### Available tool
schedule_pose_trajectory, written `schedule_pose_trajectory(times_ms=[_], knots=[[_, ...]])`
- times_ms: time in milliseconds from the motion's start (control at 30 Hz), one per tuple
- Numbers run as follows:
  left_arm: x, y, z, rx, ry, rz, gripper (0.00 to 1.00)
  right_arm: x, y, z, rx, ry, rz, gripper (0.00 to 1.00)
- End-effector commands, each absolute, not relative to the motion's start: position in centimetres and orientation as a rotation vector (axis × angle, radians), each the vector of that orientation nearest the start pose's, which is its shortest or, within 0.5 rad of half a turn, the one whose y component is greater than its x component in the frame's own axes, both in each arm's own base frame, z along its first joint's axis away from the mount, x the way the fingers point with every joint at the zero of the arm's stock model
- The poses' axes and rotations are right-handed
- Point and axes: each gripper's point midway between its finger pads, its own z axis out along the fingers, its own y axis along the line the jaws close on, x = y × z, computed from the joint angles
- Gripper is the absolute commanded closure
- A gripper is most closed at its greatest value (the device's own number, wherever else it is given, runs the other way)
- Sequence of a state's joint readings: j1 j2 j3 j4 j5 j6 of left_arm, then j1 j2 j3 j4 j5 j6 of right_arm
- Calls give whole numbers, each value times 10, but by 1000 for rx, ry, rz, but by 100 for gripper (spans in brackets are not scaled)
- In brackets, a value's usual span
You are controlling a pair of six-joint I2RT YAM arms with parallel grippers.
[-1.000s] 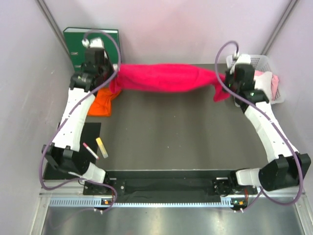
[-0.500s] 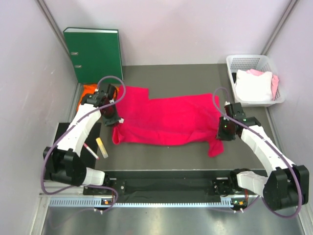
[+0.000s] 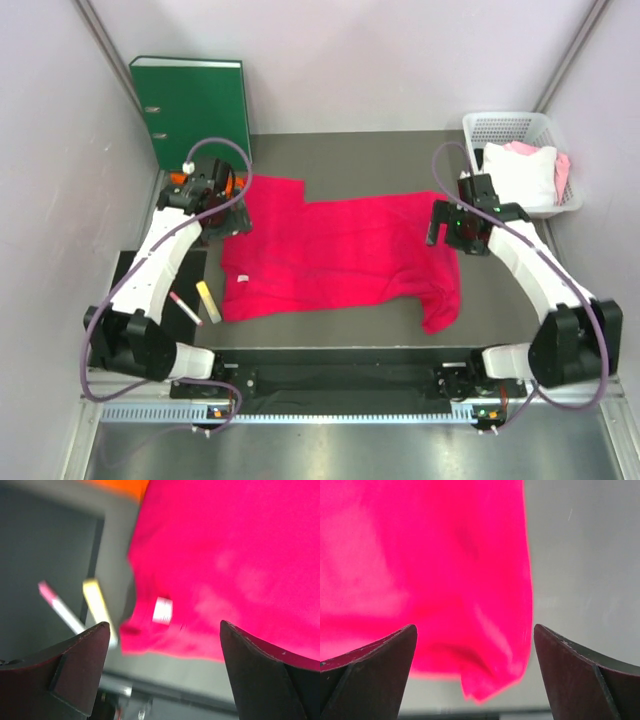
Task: Fold and stack the t-shirts
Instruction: Flatten out the tshirt
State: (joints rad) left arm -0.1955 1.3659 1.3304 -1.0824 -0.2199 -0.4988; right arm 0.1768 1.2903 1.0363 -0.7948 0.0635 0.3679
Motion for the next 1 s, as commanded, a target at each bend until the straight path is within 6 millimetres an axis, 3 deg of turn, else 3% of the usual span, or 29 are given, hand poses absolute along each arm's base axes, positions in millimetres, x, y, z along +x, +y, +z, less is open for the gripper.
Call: schedule_pose_trajectory(times_ms=[0,33,67,100,167,200,267,300,367,633,900,967], knots=[[381,-33,205,-411,2393,131,7,358,39,126,274,2483,-21,0],[392,-33,205,-407,2385,141,7,373,37,134,276,2455,-23,0],[408,-36,214,-382,2361,125,9,382,36,132,277,2450,-34,0],[424,-39,203,-368,2369,121,9,393,34,118,277,2474,-53,0],[446,-44,207,-355,2349,95,12,413,29,123,282,2448,-66,0],[456,-47,193,-348,2376,91,13,421,28,111,286,2470,-74,0],[473,-52,196,-338,2353,71,14,440,23,116,300,2437,-74,1],[480,-55,182,-331,2380,69,16,446,21,107,304,2451,-83,1],[491,-56,181,-322,2372,68,16,460,16,111,312,2425,-93,2],[516,-57,149,-333,2384,61,21,487,12,73,343,2445,-63,5],[533,-50,141,-364,2381,59,23,503,22,41,372,2456,-2,7],[538,-49,141,-370,2375,47,25,510,26,42,365,2441,0,8]])
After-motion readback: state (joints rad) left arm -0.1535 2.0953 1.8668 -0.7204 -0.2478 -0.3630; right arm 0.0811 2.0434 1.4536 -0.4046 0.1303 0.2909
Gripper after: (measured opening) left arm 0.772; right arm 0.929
